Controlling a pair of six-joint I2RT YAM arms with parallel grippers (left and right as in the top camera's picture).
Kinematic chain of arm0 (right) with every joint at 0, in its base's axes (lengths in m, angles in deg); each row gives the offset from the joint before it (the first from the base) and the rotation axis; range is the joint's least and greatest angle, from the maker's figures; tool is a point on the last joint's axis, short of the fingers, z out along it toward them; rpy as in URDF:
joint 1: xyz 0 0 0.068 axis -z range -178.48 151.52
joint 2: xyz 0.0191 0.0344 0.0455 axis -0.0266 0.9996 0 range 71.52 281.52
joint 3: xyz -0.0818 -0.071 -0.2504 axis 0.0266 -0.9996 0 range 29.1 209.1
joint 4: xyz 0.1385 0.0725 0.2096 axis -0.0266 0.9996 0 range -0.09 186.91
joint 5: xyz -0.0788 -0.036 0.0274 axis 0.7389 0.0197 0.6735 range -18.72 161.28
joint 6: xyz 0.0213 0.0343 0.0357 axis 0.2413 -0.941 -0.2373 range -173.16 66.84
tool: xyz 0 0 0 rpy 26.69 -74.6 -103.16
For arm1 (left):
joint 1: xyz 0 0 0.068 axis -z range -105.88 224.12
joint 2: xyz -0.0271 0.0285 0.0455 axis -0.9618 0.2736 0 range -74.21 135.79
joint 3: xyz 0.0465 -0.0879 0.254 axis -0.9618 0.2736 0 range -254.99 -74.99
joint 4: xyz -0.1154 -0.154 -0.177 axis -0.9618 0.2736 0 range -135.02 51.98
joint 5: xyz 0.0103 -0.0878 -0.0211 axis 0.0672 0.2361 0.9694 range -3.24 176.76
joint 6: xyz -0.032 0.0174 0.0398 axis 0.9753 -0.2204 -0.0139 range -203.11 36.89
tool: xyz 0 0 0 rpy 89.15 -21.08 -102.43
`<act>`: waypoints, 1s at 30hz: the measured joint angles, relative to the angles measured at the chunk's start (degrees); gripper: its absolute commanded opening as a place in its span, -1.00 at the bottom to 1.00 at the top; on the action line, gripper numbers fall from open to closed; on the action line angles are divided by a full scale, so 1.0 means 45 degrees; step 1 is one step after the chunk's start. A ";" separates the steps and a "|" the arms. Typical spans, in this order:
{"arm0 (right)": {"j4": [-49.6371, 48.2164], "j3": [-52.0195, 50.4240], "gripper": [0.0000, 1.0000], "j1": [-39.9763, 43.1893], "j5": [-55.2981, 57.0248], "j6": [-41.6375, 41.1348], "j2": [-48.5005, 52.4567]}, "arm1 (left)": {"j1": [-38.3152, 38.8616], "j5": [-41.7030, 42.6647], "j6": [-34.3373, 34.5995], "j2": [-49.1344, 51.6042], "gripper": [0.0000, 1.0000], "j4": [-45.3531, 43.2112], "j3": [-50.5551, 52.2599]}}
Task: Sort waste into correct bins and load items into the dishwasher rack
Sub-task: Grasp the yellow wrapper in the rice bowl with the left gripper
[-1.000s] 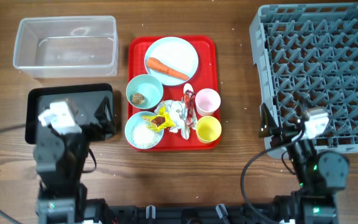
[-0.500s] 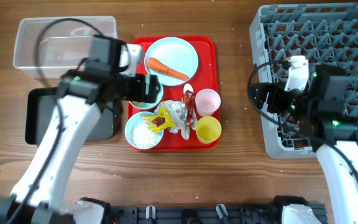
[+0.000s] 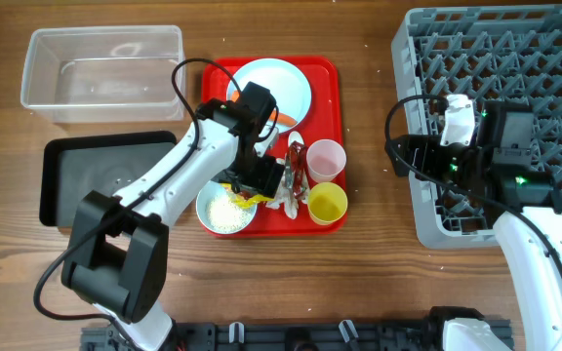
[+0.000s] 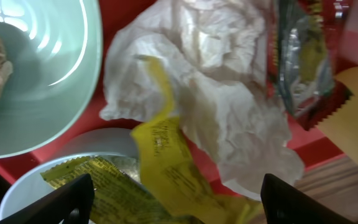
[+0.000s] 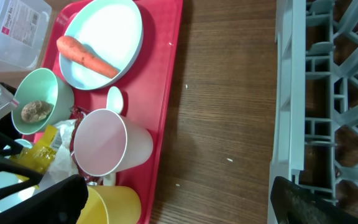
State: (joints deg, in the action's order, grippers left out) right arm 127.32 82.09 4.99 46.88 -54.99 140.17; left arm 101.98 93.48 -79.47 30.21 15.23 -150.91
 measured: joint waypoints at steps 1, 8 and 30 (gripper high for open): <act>0.0044 0.0000 0.93 -0.0005 0.0000 0.0000 0.0000 | 0.0000 -0.0117 -0.0029 0.0015 -0.06 -0.0005 -0.0005; 0.0117 0.0000 0.94 0.0000 -0.0005 0.0000 0.0010 | 0.0000 -0.0369 -0.0044 0.0015 -0.92 -0.0107 0.0000; 0.0180 0.0000 0.93 -0.0005 0.0204 0.0000 0.0010 | 0.0029 -0.0471 0.0175 0.0131 0.98 0.5129 -0.4809</act>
State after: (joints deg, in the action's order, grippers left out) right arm 128.13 82.09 4.97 47.79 -54.99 140.21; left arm 102.11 91.36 -78.68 30.80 38.31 -172.55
